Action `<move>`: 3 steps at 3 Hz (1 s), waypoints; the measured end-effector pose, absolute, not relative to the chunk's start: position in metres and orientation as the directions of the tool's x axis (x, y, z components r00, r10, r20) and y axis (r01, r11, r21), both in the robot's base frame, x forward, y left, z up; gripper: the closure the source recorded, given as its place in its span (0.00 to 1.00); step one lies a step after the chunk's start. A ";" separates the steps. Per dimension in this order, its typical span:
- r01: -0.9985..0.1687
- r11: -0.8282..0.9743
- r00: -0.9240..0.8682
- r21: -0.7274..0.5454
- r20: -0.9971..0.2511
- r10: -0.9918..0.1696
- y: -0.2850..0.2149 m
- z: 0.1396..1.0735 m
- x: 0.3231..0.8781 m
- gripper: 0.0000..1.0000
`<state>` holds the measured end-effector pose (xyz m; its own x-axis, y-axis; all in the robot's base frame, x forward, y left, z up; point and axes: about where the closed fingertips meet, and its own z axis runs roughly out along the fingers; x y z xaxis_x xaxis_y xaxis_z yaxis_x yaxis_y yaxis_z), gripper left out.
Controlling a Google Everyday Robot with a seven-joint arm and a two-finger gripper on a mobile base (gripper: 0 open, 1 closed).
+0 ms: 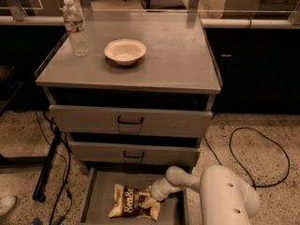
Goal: Pick brown chip bag from bottom drawer and place on counter
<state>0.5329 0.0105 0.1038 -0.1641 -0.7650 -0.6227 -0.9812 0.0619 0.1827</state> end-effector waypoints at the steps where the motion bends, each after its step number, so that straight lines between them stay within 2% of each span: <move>1: -0.981 0.062 -0.164 0.183 -0.623 -0.765 0.011 0.104 0.533 1.00; 3: -0.981 0.062 -0.164 0.183 -0.623 -0.765 0.011 0.112 0.533 1.00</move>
Offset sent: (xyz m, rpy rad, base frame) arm 0.0000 0.0000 0.0000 0.0000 0.0000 0.0000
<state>0.5329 0.0105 0.1117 -0.1642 -0.7650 -0.6227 -0.9812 0.0618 0.1827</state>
